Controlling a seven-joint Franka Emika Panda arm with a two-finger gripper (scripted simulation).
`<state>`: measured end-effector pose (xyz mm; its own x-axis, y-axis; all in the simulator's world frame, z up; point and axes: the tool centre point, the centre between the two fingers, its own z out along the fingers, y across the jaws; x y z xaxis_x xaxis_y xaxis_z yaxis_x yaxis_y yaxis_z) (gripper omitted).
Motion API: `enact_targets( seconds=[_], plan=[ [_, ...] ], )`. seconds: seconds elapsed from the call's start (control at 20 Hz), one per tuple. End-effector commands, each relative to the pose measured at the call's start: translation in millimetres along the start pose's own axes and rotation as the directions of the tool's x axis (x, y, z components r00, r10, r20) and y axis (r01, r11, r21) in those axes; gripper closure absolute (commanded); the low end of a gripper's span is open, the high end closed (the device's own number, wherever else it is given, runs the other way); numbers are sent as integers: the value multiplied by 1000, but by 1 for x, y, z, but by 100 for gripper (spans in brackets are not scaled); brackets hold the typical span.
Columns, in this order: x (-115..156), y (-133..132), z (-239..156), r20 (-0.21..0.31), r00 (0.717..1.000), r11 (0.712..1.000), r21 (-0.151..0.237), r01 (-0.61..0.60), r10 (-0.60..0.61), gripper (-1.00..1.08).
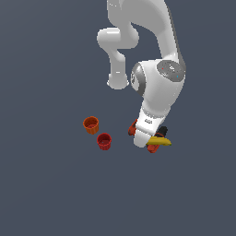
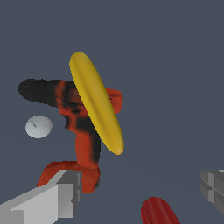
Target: Pick up a designated object from a clutter of objects.
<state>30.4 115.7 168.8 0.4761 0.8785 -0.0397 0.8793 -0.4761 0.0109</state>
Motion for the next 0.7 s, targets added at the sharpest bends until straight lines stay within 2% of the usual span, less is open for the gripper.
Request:
enact_targets(
  seconds=[0.0, 0.3, 0.65],
  plan=[
    [13, -8, 11, -8, 996, 996, 0, 93, -93, -92],
    [37, -24, 32, -25, 965, 965, -2, 262, -262, -92],
    [52, -36, 45, -38, 929, 929, -5, 369, -369, -92]
  ],
)
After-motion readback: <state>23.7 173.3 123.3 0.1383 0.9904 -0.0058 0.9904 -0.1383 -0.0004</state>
